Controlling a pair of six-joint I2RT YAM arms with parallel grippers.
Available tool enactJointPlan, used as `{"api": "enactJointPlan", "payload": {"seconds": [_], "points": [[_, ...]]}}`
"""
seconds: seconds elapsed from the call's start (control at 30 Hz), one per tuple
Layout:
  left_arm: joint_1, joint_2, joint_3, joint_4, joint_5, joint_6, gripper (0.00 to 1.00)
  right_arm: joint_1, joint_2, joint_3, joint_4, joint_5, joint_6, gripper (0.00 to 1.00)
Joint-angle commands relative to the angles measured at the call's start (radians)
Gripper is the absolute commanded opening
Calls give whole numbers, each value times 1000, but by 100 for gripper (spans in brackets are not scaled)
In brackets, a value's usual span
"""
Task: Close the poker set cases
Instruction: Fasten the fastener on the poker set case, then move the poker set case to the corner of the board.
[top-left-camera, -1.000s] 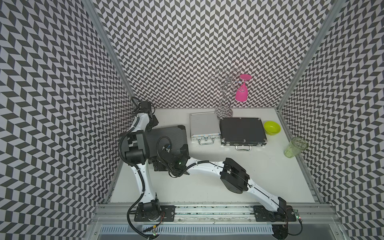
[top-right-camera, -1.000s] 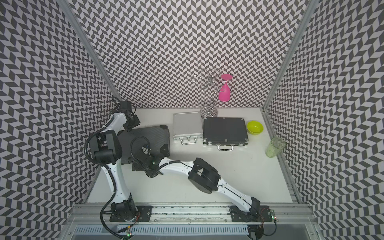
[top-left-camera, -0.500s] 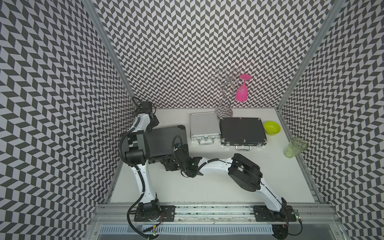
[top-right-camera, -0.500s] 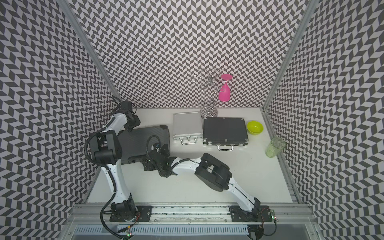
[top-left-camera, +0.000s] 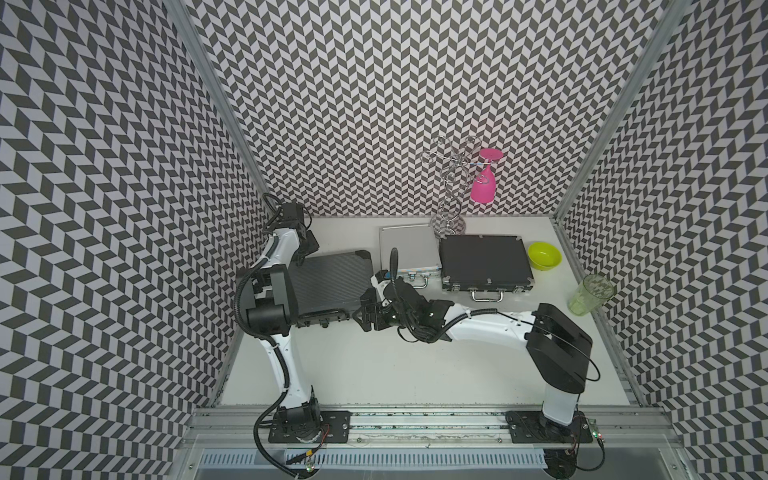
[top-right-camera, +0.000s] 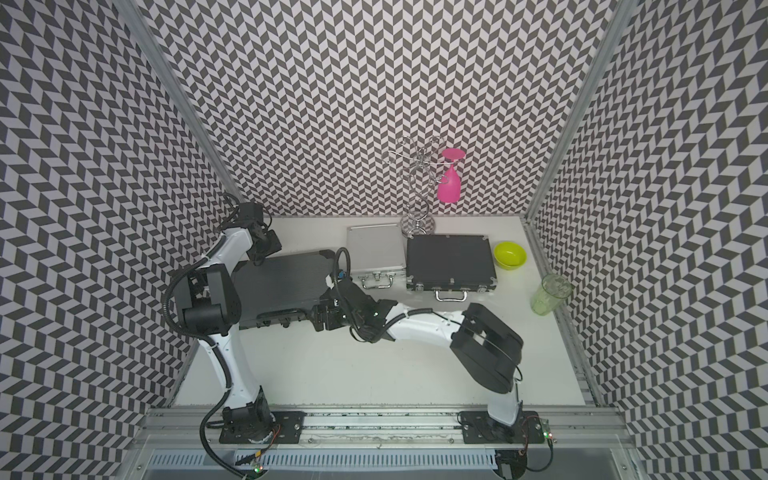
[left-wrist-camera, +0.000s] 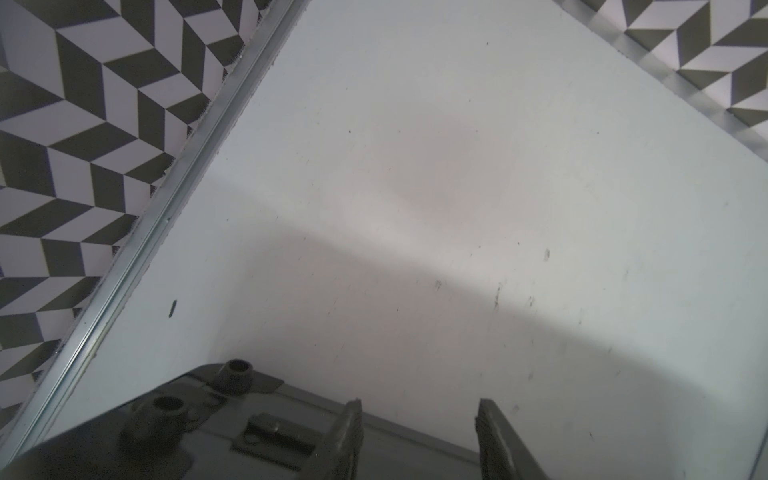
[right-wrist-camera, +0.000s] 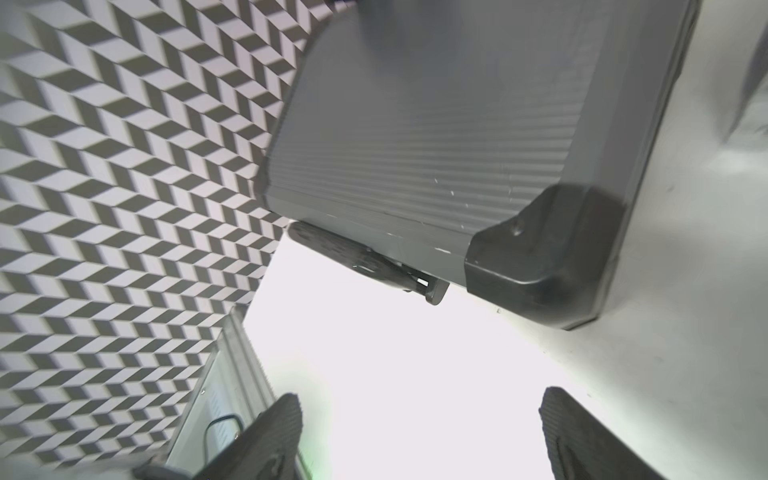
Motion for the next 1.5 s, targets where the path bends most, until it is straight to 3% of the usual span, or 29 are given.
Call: {"api": "enactJointPlan", "payload": {"seconds": [0.0, 0.2, 0.33, 0.57, 0.7, 0.93, 0.97, 1.17, 1.33, 1.47], "points": [[-2, -81, -18, -63, 39, -21, 50, -12, -84, -9, -75, 28, -87, 92], [-66, -242, -113, -17, 45, -13, 52, -93, -219, -105, -154, 86, -145, 93], [-112, -410, -248, -7, 5, -37, 57, -173, -287, -171, -179, 111, -201, 94], [-114, -672, -497, -59, 91, -101, 65, -232, -293, -174, -215, 125, -276, 95], [-101, -826, -639, -74, 99, -252, 70, -245, -276, -162, -204, 72, -278, 95], [-106, -959, -779, -103, 190, -534, 78, -249, -274, -161, -160, 28, -273, 95], [-112, -988, -804, -91, 181, -558, 98, -249, -273, -161, -158, 26, -274, 95], [-112, -1058, -883, -115, 154, -638, 99, -252, -271, -167, -136, 7, -268, 95], [-124, -1066, -991, -66, 189, -797, 99, -253, -263, -162, -119, -32, -270, 94], [-145, -1075, -1025, -79, 144, -916, 99, -252, -263, -169, -106, -43, -266, 94]]}}
